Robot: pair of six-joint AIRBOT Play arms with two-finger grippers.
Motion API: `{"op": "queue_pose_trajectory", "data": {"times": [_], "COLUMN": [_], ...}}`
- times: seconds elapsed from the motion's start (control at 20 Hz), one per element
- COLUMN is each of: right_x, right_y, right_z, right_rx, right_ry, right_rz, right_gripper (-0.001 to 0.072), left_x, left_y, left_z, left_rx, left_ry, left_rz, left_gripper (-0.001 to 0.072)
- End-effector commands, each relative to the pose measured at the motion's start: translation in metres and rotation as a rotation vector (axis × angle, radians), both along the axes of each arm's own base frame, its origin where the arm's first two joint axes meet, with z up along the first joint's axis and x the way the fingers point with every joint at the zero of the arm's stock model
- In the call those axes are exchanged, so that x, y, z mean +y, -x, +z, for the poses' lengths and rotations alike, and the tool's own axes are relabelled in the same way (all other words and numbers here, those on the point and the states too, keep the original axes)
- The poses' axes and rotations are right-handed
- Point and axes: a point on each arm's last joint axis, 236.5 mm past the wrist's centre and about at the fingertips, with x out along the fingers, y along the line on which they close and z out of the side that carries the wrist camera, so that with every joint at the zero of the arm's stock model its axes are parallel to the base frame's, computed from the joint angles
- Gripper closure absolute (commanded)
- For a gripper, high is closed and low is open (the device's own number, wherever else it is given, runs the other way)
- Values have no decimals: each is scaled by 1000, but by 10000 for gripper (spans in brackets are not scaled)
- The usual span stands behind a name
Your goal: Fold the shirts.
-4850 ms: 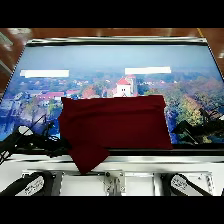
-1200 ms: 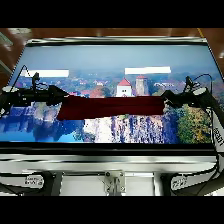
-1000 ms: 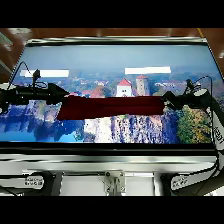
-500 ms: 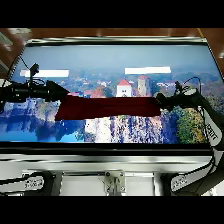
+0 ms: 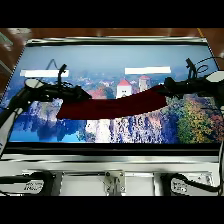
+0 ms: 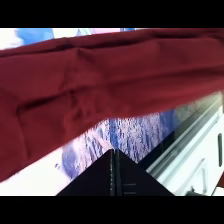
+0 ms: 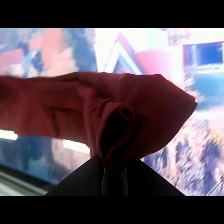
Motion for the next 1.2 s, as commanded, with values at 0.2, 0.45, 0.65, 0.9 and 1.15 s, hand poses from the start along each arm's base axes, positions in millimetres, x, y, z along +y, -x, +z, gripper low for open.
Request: {"op": "queue_pose_trajectory", "data": {"times": [0.2, 0.45, 0.65, 0.9, 1.15], "right_x": [21, 26, 26, 62, 151], "right_y": [89, 121, 123, 117, 87], "right_z": [107, 135, 138, 149, 142], "right_rx": [-57, -104, -105, -152, -278], "right_ry": [-3, 10, 4, -38, -43], "right_rz": [5, -2, -17, 20, 112], "right_gripper": [655, 654, 654, 655, 655], "left_x": [-139, -231, -247, -166, 15], "left_y": [49, 93, 110, 31, -37], "left_z": [-74, -85, -85, 20, 177], "left_rx": [103, 283, 302, -12, -497], "left_ry": [-22, 165, 214, 293, 214], "left_rz": [-57, 3, -59, -7, 243], "left_gripper": [670, 671, 672, 675, 675]}}
